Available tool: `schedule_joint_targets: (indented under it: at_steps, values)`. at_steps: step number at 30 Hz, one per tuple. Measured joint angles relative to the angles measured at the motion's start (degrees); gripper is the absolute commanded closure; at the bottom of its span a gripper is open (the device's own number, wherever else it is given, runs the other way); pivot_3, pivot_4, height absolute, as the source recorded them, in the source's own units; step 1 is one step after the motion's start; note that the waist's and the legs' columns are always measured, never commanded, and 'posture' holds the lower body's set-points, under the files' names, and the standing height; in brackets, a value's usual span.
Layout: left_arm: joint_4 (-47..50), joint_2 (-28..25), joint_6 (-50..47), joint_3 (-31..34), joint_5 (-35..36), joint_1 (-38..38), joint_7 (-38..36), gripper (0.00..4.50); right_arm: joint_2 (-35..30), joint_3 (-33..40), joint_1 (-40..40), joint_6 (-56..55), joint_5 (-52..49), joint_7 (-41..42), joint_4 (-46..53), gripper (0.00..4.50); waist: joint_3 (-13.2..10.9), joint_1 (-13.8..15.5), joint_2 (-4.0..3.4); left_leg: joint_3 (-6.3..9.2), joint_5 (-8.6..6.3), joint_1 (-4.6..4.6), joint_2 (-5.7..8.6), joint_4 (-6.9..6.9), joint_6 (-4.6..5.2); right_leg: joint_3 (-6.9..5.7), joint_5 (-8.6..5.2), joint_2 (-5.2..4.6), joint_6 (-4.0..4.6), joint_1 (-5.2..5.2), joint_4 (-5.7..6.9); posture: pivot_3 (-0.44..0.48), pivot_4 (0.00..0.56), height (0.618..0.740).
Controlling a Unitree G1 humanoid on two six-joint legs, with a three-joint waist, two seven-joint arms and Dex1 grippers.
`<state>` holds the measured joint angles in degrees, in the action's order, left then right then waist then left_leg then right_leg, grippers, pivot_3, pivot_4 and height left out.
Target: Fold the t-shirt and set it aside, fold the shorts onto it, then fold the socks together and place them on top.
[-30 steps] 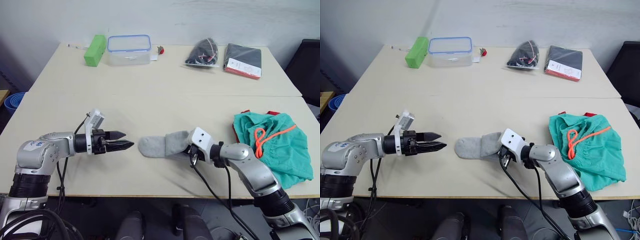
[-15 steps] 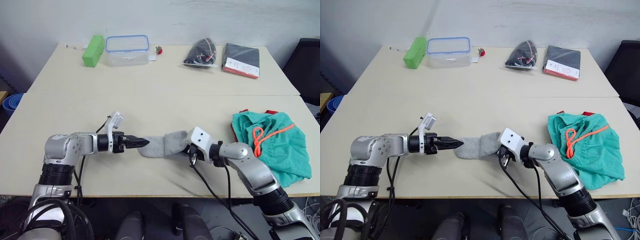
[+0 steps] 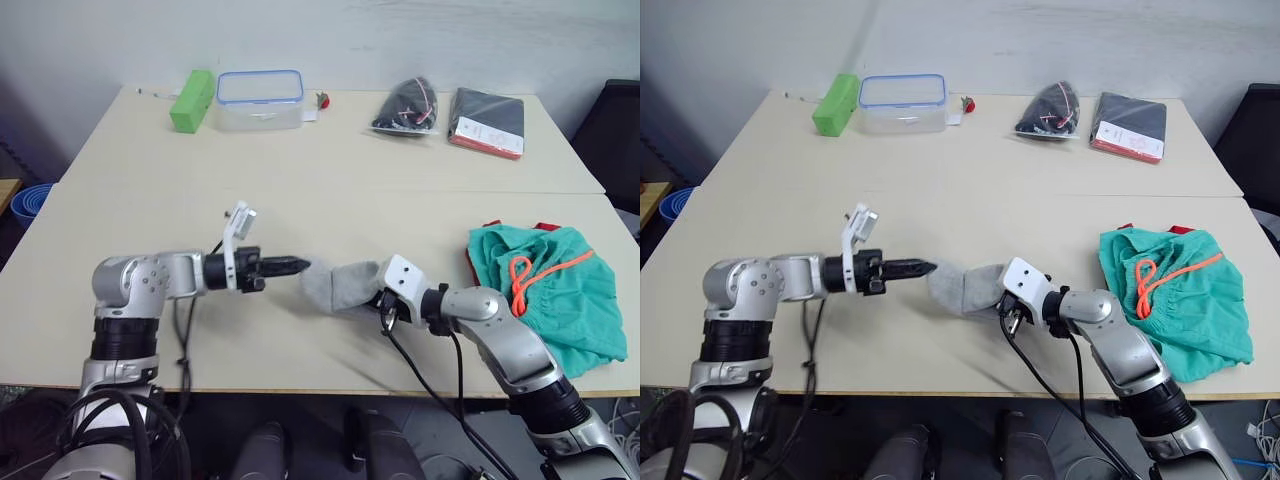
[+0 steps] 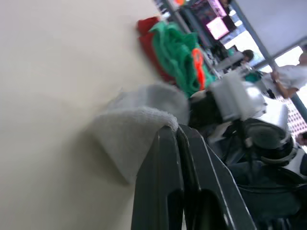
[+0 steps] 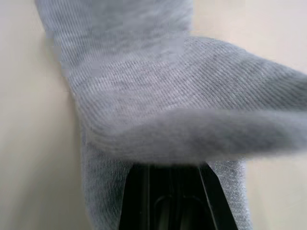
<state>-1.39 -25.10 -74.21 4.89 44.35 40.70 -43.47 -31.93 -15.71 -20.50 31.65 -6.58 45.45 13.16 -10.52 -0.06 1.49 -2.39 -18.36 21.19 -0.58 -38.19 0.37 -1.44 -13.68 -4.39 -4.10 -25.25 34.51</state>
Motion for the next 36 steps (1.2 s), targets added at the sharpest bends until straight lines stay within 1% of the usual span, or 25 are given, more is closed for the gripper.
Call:
schedule_joint_targets:
  at_steps: [5,8,10,13,14,15,16,19,22,26,31,34,36]
  values:
    - [-0.6,4.1,6.5,-8.3,-4.9,1.1,0.2,4.48,0.1,0.0,0.0,-0.1,0.0,-0.1,0.0,4.50,0.0,0.0,0.00,-0.03,0.01,0.00,0.00,-0.01,-0.02,0.00,0.00,0.06,0.00,0.00,0.00,0.000,0.150,0.740]
    - [-2.0,4.9,10.8,-13.2,-8.3,1.2,-0.4,4.48,0.2,-0.1,0.0,0.0,0.0,-0.2,0.0,4.50,0.0,0.0,0.00,-0.03,0.02,-0.01,-0.02,-0.01,-0.03,0.02,0.00,0.11,0.00,0.00,0.00,0.000,0.150,0.740]
    - [-4.0,6.1,13.4,-14.6,-10.2,1.3,-0.3,4.48,0.2,0.0,0.1,0.0,0.0,-0.2,0.0,4.50,0.0,0.0,0.00,-0.03,0.02,-0.01,-0.02,-0.01,-0.02,0.01,0.00,0.16,0.00,0.00,0.00,0.000,0.150,0.740]
    - [-5.8,6.5,16.0,-15.3,-11.7,1.3,-0.6,3.91,0.2,0.0,0.2,0.0,0.0,-0.3,0.1,4.50,0.0,0.0,0.00,-0.03,0.02,0.01,-0.02,-0.01,0.00,0.02,0.00,0.24,0.00,-0.01,0.00,0.000,0.150,0.740]
    - [-6.4,6.5,16.8,-15.2,-12.0,1.3,-0.9,3.60,0.2,0.1,0.3,0.0,0.0,-0.4,0.2,4.50,0.0,0.0,0.00,-0.03,0.02,0.01,-0.02,-0.01,0.00,0.01,0.00,0.28,0.00,-0.01,-0.01,0.000,0.150,0.740]
    - [-6.6,6.5,17.5,-15.1,-12.2,1.3,-1.3,3.39,0.2,0.3,0.5,0.0,0.0,-0.4,0.3,4.50,0.0,0.0,0.00,-0.03,0.02,0.01,-0.03,-0.01,0.00,0.01,0.00,0.28,0.00,-0.01,-0.01,0.000,0.150,0.740]
    - [-6.8,6.5,18.4,-14.9,-12.2,1.3,-1.9,2.99,0.2,0.4,0.6,0.0,0.0,-0.4,0.3,4.50,0.0,0.0,0.00,-0.03,0.02,0.02,-0.02,-0.01,0.00,0.01,0.00,0.28,0.00,-0.01,-0.01,0.000,0.150,0.740]
    - [-6.8,6.3,20.1,-14.1,-12.0,0.7,-4.5,2.12,0.1,0.4,0.7,0.0,0.0,-0.4,0.4,4.50,0.0,0.0,0.00,-0.03,0.03,0.01,0.00,-0.02,0.03,0.02,0.00,0.28,0.00,0.00,-0.01,0.000,0.150,0.740]
    - [-7.3,6.2,21.1,-13.4,-11.9,-0.3,-6.5,2.12,-0.1,0.4,0.7,0.0,0.0,-0.4,0.4,4.50,0.0,0.0,0.00,-0.03,0.03,0.01,-0.01,-0.02,0.03,0.01,0.00,0.29,0.00,0.00,-0.01,0.000,0.150,0.740]
    - [-8.7,6.0,25.5,-12.7,-12.2,-2.2,-9.9,2.12,-0.3,0.4,0.7,0.1,0.0,-0.3,0.5,4.50,0.0,0.1,0.00,-0.03,0.03,0.01,-0.01,-0.03,0.04,0.01,0.00,0.28,0.00,0.00,0.00,0.000,0.150,0.740]
    - [-11.6,3.6,35.5,-14.7,-17.1,-3.0,-15.4,2.12,-0.6,0.5,0.7,0.2,0.0,-0.1,0.6,4.50,0.0,0.1,0.00,-0.03,0.04,0.01,0.00,-0.03,0.04,-0.01,0.00,0.28,0.00,0.00,-0.01,0.000,0.150,0.740]
    - [-14.1,3.6,39.8,-15.2,-19.1,-3.0,-17.2,2.12,-0.8,0.5,0.6,0.4,0.0,-0.1,0.6,4.50,0.0,0.2,0.00,-0.03,0.03,0.03,0.01,-0.04,0.08,-0.01,0.00,0.28,0.00,0.01,-0.03,0.000,0.150,0.740]
    - [-15.8,3.6,41.9,-15.1,-20.1,-2.6,-18.0,2.51,-0.8,0.5,0.6,0.5,0.0,-0.1,0.7,4.50,0.0,0.2,0.00,-0.03,0.03,0.03,0.01,-0.04,0.09,-0.01,0.00,0.28,-0.01,0.01,-0.03,0.000,0.150,0.740]
